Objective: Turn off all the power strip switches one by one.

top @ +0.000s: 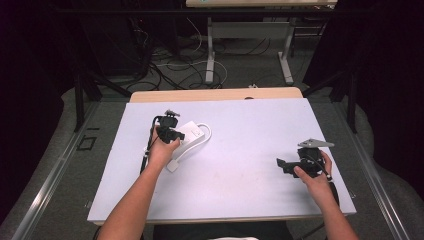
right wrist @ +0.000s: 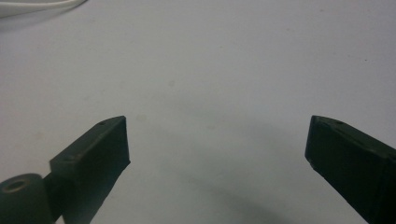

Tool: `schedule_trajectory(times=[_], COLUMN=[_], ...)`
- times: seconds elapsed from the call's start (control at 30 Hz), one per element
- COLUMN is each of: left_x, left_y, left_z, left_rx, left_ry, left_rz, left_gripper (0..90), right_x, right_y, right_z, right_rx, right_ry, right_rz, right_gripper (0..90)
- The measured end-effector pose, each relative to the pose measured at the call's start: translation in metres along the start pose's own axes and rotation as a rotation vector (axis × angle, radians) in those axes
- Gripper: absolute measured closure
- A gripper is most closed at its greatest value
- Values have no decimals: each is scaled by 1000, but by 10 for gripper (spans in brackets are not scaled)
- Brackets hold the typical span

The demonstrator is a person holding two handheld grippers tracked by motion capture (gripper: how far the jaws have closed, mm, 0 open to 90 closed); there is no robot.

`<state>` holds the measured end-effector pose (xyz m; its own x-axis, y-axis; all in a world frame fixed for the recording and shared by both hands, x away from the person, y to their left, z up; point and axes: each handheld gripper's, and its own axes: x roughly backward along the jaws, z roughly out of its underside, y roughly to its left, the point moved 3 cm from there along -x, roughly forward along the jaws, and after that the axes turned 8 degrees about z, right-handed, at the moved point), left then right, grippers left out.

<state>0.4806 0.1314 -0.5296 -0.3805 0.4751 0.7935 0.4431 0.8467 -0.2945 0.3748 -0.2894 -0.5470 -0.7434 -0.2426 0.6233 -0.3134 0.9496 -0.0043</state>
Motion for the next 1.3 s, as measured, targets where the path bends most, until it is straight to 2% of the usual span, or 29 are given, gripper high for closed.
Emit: schedule_trajectory(times=[0.13,0.17,0.37,0.7,1.17,1.3], left_x=[-1,-2,-5,-6,-8,-9], left_y=[2,1,4,5,5,5], left_z=[1,1,4,5,5,6], left_rx=[-6,4,9,10,2,-4], left_ry=[1,-3,5,21,19,44], left_rz=[-4,-2,-3,-10,-18,-39], left_gripper=[900,900,900,900,900,900], right_x=[1,1,0,-1,-1,-1], right_y=[1,1,2,2,1,1], right_z=[0,0,1,1,1,1], right_rx=[22,25,41,34,40,34], right_ry=[0,1,10,15,17,15], right_rz=[-16,-18,-2,-2,-6,-6], right_gripper=[10,5,0,0,0,0])
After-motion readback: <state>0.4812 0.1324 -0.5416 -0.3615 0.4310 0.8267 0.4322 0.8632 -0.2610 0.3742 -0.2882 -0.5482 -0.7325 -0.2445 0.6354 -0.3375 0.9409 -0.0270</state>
